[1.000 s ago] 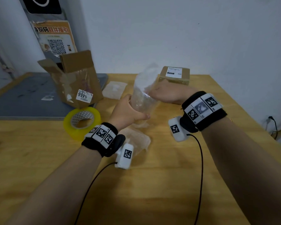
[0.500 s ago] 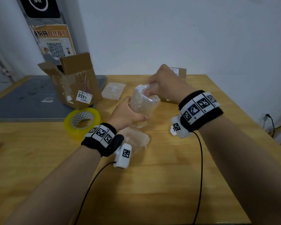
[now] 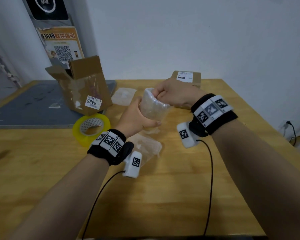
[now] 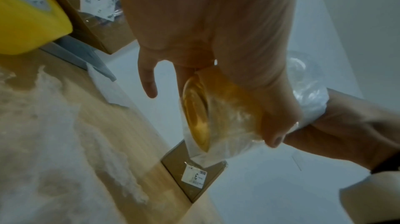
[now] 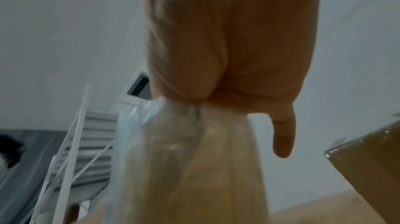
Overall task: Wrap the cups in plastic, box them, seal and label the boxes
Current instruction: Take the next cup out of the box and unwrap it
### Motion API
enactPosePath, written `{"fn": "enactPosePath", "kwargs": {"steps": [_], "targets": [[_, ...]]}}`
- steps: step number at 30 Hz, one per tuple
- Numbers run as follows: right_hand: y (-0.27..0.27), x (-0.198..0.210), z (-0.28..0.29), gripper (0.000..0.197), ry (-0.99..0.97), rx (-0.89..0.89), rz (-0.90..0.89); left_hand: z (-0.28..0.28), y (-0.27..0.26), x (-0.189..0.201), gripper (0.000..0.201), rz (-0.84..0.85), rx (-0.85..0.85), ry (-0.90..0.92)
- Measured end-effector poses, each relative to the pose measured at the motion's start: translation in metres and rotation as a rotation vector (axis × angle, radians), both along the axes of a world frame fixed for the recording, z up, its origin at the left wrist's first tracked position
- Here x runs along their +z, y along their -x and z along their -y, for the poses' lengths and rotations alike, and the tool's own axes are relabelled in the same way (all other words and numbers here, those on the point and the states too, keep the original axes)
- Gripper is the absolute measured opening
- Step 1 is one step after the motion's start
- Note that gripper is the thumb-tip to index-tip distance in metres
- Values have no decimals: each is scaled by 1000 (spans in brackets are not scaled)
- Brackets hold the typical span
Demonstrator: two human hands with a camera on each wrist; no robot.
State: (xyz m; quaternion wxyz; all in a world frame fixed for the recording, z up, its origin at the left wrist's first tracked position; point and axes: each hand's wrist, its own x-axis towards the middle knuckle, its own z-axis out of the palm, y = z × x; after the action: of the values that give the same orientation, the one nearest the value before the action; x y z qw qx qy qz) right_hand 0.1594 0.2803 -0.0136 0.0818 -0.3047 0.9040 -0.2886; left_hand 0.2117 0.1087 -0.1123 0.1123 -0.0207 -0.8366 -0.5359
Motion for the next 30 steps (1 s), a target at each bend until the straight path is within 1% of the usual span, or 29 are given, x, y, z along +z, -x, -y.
{"fn": "enactPosePath", "kwargs": {"steps": [2,4,7,11,15,18,19,20,22,23,24,25,26,27,28,29,30], "targets": [[-4,-3,7,37,-32,3,-42,-1,1,2,92,-23,-37,36],[-6,-2,8,37,-61,38,-44,0,1,3,92,-20,-57,52],[-11,6,2,26,-57,73,-7,3,2,3,91,-5,-54,46],[-12,13,-6,26,185,-57,-19,5,5,-2,94,12,-11,-6],[-17,6,-7,26,215,-64,-36,7,4,-6,96,3,34,-95],[-13,-4,-5,33,430,-179,-128,9,3,-11,99,-17,46,-184],[-11,-7,-5,33,478,-224,-178,9,2,-11,97,11,35,-246],[-6,-11,-5,33,489,-239,-224,10,2,-12,90,60,20,-350],[-6,-21,-6,28,420,-221,-233,11,0,-10,67,222,-41,-655],[-9,-25,-7,23,391,-199,-191,12,-1,-8,61,299,-58,-788],[-6,-33,-9,17,401,-166,-145,13,1,-7,63,357,-56,-925],[-9,-37,-11,12,392,-139,-103,11,1,-5,69,390,-27,-1004],[-9,-42,-12,16,377,-95,-71,11,3,-4,72,414,-19,-1080],[-13,-44,-12,25,342,-73,-31,8,1,-2,71,431,13,-1103],[-11,-50,-12,34,320,-63,16,5,-2,2,68,442,8,-1146],[-19,-49,-12,41,274,-59,69,4,-1,0,66,456,10,-1132],[-22,-49,-10,48,262,-34,119,-1,0,1,68,472,1,-1184]]}}
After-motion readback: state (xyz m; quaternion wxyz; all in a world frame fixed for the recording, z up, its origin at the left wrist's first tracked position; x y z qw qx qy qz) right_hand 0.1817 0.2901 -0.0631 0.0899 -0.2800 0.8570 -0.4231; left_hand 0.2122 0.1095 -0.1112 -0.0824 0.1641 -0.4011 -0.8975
